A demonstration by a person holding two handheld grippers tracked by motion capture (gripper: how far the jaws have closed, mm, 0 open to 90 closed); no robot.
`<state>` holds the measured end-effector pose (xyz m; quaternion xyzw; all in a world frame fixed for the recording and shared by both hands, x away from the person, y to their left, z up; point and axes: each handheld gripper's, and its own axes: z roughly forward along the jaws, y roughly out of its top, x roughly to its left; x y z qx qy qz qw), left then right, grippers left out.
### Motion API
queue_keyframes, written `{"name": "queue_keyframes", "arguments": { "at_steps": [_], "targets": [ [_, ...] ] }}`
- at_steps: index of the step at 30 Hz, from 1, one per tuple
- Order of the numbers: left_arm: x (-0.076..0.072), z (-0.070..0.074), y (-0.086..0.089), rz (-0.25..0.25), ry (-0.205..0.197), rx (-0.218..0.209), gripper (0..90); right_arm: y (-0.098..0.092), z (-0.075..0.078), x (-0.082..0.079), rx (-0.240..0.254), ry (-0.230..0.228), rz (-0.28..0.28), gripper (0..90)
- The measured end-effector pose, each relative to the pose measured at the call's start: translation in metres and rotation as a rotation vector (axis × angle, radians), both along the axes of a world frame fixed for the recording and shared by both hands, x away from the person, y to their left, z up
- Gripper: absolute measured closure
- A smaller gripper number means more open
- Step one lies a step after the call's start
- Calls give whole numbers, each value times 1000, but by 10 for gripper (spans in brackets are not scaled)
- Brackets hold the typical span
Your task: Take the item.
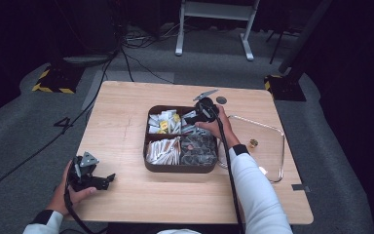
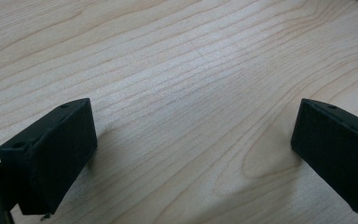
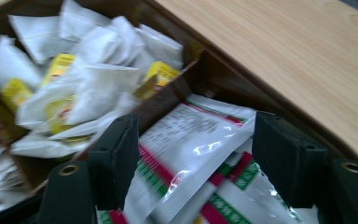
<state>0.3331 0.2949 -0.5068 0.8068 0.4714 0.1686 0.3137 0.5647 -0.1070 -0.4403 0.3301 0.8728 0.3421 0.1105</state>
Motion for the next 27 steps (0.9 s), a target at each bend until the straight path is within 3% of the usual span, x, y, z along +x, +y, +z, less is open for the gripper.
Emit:
{"name": "queue_keyframes", "arguments": {
  "at_steps": [6, 8, 10, 14, 21, 24, 27],
  "targets": [
    [0, 0, 0, 0, 0, 0, 4, 2, 1, -6, 17, -9, 22, 350],
    [0, 0, 0, 0, -2, 2, 4, 3, 2, -8, 28, -24, 32, 395],
    [0, 0, 0, 0, -2, 2, 4, 4, 4, -9, 37, -9, 56, 452],
    [0, 0, 0, 0, 0, 1, 4, 11, 4, -12, -11, -7, 98, 537],
    [0, 0, 0, 0, 0, 0, 4, 18, 0, -7, -45, 12, 64, 644],
    [0, 0, 0, 0, 0, 0, 4, 21, -1, -5, -79, 14, 62, 758],
    [0, 0, 0, 0, 0, 0, 4, 21, -1, -6, -69, 11, 73, 848]
  ]
}}
